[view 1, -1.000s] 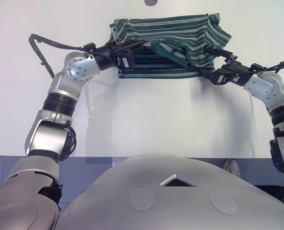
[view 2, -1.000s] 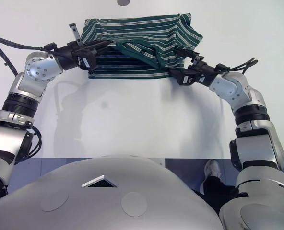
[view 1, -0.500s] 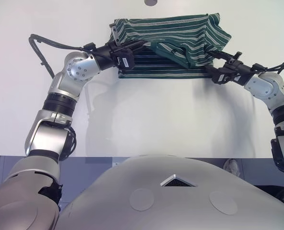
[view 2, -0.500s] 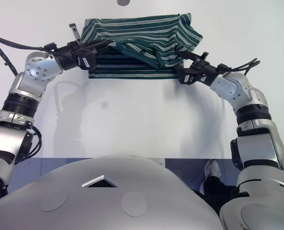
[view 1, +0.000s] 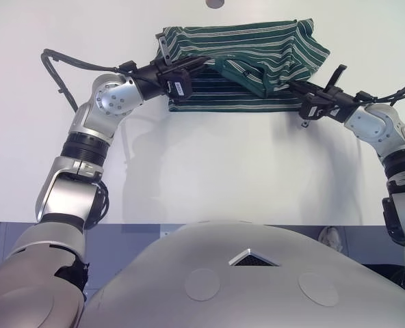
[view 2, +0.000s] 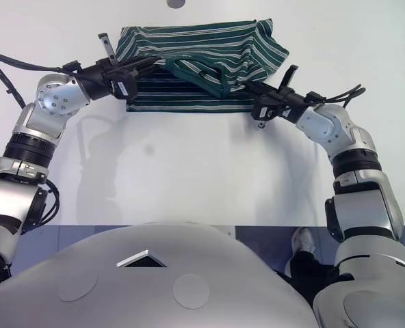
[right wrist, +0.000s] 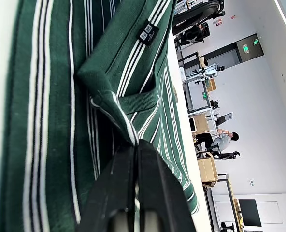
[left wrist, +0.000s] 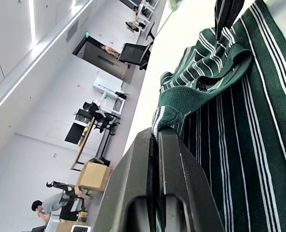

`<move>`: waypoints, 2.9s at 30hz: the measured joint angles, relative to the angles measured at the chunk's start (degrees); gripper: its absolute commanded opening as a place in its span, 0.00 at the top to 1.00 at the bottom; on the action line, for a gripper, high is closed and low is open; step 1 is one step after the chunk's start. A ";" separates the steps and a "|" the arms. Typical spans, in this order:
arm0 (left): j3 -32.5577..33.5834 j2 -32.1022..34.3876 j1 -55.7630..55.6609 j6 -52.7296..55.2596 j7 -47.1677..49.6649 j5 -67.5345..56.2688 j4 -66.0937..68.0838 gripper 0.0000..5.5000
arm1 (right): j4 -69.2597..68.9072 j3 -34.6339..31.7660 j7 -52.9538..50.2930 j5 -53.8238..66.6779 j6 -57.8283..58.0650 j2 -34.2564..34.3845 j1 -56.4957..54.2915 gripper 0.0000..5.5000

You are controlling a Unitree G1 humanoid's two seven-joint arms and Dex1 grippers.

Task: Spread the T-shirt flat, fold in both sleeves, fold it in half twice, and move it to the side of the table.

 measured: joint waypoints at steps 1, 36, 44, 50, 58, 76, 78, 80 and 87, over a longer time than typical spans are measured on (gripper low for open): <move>0.00 0.00 0.00 0.00 0.04 0.00 0.00 1.00 | 0.00 -0.06 0.01 0.12 0.03 0.06 0.00 1.00; -16.92 21.51 31.02 28.14 -36.60 -18.41 -42.59 1.00 | -66.74 4.87 57.33 41.88 46.41 -26.76 39.17 1.00; -17.10 19.25 29.10 38.58 -37.65 -20.31 -45.44 1.00 | -90.15 -9.28 52.23 52.80 70.54 -33.57 38.48 1.00; -0.84 31.13 24.47 51.41 -43.12 -33.09 -58.47 1.00 | -78.38 -17.10 57.06 53.39 69.27 -33.69 34.03 1.00; 1.73 16.91 0.25 55.64 -38.67 -34.54 -42.61 1.00 | -64.13 -19.17 60.38 49.37 61.89 -30.48 25.94 1.00; -8.89 -15.94 -30.26 30.66 9.73 4.70 35.42 1.00 | 6.06 11.38 22.58 -5.08 31.41 3.55 -27.59 1.00; -9.39 -17.66 -32.08 30.62 15.09 6.92 41.09 1.00 | 11.55 13.31 16.05 -8.43 31.61 6.61 -29.28 1.00; -9.40 -18.35 -33.22 31.42 18.73 8.65 44.94 1.00 | 15.94 14.38 9.75 -10.99 32.40 8.72 -31.10 1.00; -9.47 -17.88 -33.38 32.53 22.95 12.44 49.01 1.00 | 23.03 15.77 -4.88 -14.00 33.96 14.31 -34.14 1.00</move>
